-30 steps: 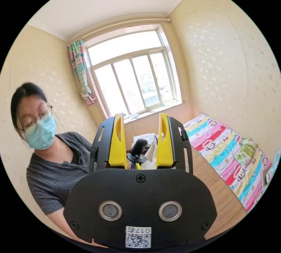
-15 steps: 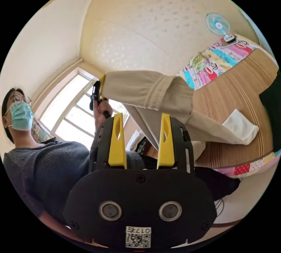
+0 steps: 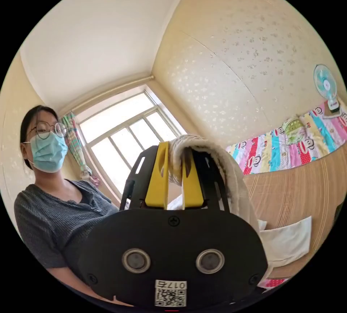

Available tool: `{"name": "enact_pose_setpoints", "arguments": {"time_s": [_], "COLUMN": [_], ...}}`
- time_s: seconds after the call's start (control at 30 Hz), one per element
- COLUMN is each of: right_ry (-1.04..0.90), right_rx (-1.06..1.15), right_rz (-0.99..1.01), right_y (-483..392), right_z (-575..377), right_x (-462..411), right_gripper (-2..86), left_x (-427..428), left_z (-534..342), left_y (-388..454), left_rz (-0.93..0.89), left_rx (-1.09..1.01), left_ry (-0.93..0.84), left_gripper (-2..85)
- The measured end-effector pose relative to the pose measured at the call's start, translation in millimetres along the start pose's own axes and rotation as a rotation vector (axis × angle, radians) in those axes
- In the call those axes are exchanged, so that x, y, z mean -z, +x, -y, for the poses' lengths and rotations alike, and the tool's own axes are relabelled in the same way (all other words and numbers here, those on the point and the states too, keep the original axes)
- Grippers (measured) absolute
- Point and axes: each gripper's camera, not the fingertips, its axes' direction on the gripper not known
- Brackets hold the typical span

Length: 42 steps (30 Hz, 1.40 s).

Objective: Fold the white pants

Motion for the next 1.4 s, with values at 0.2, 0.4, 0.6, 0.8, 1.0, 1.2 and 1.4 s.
{"name": "enact_pose_setpoints", "arguments": {"time_s": [0.2,0.4,0.6,0.8,1.0,1.2,1.4], "right_ry": [-0.044,-0.248,-0.337,-0.325,-0.041,-0.071,-0.018], "right_rx": [0.077,0.175,0.156,0.216,0.263,0.013,0.244], "right_rz": [-0.112,-0.101,-0.023,0.154,-0.177,-0.11,-0.164], "right_y": [-31.6,-72.4,-78.7,-71.6,-82.3,-28.5,-70.1], "right_z": [53.3,82.8,102.4,93.2,20.5,-36.2,28.8], "right_x": [-14.8,-53.4,-55.3,23.4,165.0,191.8,128.0], "right_gripper": [2.2,2.6,5.2,6.6,9.5,16.3,5.6], "left_x": [-17.6,-27.6,-83.5,-59.5,-40.4,-28.0,-12.9], "left_z": [-69.7,-56.4,-51.9,-26.4,-14.5,-12.0,-19.5], "left_y": [73.8,196.8,270.9,293.4,330.1,371.1,387.5], "left_rz": [0.271,0.695,1.178,0.82,0.747,0.697,0.719], "left_rx": [-0.126,-0.373,-0.572,-0.482,-0.461,-0.5,-0.499], "left_ry": [0.005,0.208,0.348,0.437,0.554,0.633,0.679], "left_gripper": [15.0,16.7,5.4,2.8,2.6,3.1,3.4]}}
